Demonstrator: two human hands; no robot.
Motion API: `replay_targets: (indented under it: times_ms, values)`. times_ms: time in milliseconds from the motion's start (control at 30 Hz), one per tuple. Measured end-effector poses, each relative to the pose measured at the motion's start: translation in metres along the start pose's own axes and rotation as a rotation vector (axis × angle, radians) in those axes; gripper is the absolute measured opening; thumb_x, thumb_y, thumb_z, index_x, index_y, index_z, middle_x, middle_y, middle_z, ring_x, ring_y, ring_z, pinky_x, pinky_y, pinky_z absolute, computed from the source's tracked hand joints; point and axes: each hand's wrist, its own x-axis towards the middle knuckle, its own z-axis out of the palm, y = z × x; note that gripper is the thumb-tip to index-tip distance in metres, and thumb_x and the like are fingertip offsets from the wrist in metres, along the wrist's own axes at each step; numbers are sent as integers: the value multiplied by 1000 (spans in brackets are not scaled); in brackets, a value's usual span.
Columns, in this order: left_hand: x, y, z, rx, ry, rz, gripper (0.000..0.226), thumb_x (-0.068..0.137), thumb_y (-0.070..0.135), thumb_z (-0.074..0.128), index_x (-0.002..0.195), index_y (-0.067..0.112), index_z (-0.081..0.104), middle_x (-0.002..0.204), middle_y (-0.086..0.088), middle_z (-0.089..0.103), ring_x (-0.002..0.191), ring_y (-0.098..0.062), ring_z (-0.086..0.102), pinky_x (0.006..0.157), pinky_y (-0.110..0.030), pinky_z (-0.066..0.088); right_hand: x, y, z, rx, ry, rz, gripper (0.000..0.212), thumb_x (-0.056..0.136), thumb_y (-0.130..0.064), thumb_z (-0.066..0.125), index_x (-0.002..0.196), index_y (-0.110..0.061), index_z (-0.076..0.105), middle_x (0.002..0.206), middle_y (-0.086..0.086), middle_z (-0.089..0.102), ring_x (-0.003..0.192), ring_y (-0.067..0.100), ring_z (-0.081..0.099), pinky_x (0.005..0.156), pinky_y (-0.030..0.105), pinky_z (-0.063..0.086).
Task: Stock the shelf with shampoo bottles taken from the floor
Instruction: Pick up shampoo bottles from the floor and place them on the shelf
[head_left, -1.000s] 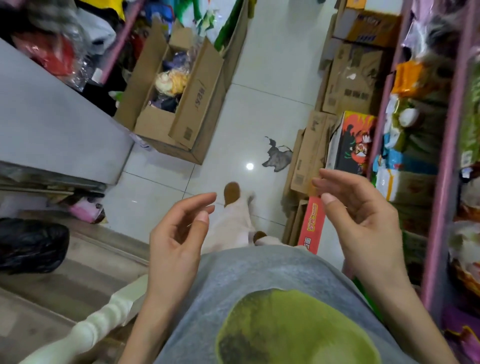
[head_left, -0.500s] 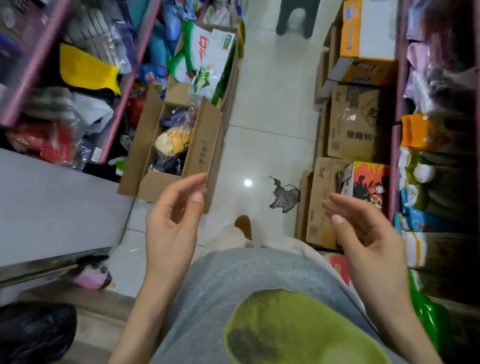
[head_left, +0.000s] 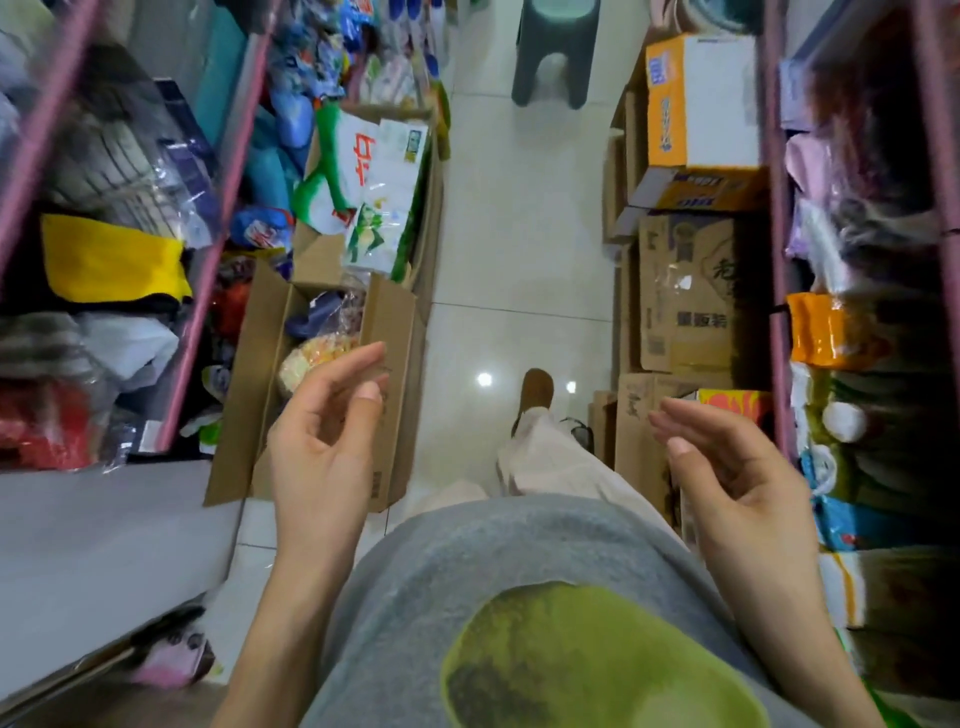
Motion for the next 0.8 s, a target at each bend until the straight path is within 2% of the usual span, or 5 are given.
replay_targets:
  times_ms: [100,200,533,800]
  values:
    - [39,11,25,7,23,-13,31,92,8,52,112,27,66,115,5,67,109,-14,63,96,-43,49,54,-14,-3,-1,-2,-14,33,90,-4,54,106,-32,64,103,-15,70,101,-4,64,81,5,46]
    - [77,24,50,22,26,-25,31,94,4,51,113,23,65,116,5,67,109,-13,63,96,-43,49,108,-30,-9,-6,3,-25,31,91,-3,55,110,-26,64,105,-13,70,101,-4,63,79,4,46]
    - [171,52,112,-19,134,-64,29,94,2,52,117,16,64,116,-1,67,108,-16,64,97,-44,49,259,-85,-7,-12,-49,-71,27,93,-6,55,114,-21,64,107,-9,70,104,1,64,88,15,50]
    - [261,72,138,-52,141,-50,28,93,8,54,109,28,66,113,3,69,108,-18,64,97,-47,48,348,-117,22,-7,-37,-68,27,92,-4,55,114,-18,64,107,-7,71,105,3,65,93,21,50]
